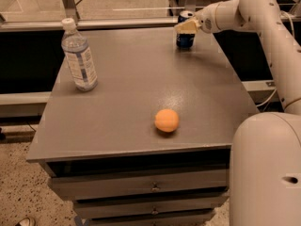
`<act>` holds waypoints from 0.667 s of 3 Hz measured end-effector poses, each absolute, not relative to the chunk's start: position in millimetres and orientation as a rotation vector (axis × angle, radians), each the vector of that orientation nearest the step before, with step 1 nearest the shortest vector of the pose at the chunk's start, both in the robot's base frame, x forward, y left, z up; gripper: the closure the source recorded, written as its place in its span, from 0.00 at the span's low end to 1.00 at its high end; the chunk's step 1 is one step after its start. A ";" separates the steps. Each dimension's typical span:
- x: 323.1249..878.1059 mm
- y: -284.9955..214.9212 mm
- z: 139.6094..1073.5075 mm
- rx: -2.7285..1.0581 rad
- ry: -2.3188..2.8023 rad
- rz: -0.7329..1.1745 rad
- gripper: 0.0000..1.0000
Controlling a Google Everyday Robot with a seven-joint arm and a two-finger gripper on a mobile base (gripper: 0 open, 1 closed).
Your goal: Move pepsi can near orange
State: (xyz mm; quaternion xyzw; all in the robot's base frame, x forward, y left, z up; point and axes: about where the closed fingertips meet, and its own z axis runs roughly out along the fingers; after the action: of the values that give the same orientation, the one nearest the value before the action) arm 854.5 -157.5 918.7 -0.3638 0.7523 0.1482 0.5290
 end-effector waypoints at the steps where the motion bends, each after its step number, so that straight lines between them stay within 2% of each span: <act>1: 800.3 -163.1 953.0 -0.993 1.736 0.395 1.00; 2: 741.6 -161.7 962.9 -1.112 1.691 0.454 1.00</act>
Offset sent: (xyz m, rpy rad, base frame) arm -0.1971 -0.0076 0.0502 -0.0684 -0.0184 0.3634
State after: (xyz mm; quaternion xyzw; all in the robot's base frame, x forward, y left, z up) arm 741.6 -161.7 962.9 -0.4617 0.7019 0.1884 0.5086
